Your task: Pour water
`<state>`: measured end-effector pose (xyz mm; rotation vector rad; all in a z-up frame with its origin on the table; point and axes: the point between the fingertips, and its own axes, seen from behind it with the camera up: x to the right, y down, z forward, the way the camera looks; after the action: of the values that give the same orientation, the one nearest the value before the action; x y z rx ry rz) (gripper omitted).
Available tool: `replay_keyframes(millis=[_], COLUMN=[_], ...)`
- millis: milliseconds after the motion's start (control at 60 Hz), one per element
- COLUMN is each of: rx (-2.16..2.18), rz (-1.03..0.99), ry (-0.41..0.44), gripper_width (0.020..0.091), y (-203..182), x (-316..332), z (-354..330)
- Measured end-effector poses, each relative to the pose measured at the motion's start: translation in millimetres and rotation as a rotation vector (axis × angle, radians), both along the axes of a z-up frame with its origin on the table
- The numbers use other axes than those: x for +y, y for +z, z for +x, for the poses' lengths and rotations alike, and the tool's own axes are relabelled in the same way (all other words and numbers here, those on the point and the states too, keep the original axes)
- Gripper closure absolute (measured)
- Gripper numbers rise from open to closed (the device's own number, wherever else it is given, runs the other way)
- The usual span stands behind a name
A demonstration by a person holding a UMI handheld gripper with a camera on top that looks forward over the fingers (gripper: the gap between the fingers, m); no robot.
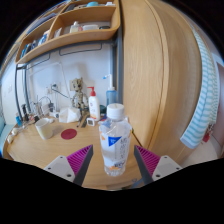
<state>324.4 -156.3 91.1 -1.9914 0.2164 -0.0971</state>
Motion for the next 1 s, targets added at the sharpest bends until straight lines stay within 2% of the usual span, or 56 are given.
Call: replay_keyframes(millis=[117, 183, 217, 283, 500, 550, 767, 883, 1000], rx=[-0.013, -0.028, -0.035, -0.053, -0.06, -0.076, -0.196, -0.341, -0.554], rz=[0.062, 0.076, 0.089, 0.117, 0.147, 0.152, 0.11, 0.035, -0.037], ry=[0.028, 0.04, 0.053, 0.065, 0.024, 0.022, 0.019, 0.05, 0.123], gripper_width=[0.0414, 0.0477, 0.055, 0.0574, 0.0767, 0.0786, 0.0787, 0.0785, 0.0785], y=[4, 0, -1, 4, 6, 6, 12, 22, 38], x=[27, 37, 42, 47, 48, 49, 54, 73, 110], z=[9, 11, 10, 10, 14, 14, 11, 0, -17])
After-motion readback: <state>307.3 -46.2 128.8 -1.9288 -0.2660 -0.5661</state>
